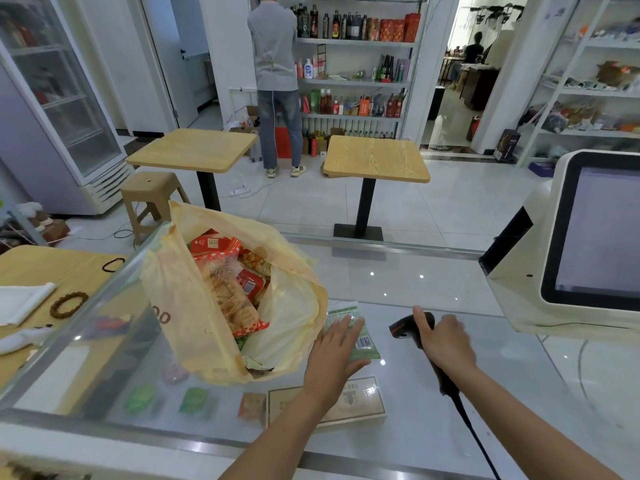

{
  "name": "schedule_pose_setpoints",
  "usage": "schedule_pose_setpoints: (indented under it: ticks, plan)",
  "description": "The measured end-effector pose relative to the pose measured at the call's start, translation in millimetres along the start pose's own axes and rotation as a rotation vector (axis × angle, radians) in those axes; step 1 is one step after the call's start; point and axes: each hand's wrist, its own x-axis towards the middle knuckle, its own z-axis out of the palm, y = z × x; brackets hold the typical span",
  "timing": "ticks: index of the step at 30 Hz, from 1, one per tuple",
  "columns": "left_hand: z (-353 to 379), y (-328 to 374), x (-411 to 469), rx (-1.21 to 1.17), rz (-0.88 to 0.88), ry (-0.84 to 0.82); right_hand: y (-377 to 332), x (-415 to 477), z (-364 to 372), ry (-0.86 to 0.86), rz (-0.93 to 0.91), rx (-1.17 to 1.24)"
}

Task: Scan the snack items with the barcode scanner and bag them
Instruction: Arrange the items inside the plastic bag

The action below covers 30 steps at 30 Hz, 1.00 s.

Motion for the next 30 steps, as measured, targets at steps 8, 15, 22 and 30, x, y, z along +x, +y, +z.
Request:
schedule_pose_setpoints:
  ticks: [8, 15, 22, 30]
  plan:
    - [6, -3, -10, -0.058, -0.106, 0.085, -18, -41, 38, -0.007, -0.623, -0.147]
    - [-22, 0, -26, -0.092, -0.061, 0.306, -48, -31, 71, -0.217, -0.127, -0.078]
    - [-74, -9, -33, 0.034, -0.137, 0.47, -51, -10, 78, -0.392, 0.034, 0.267]
    - [-145, -30, -41, 0.304, -0.382, 0.851, -91, -50, 36, -0.037, -0.231, 0.831]
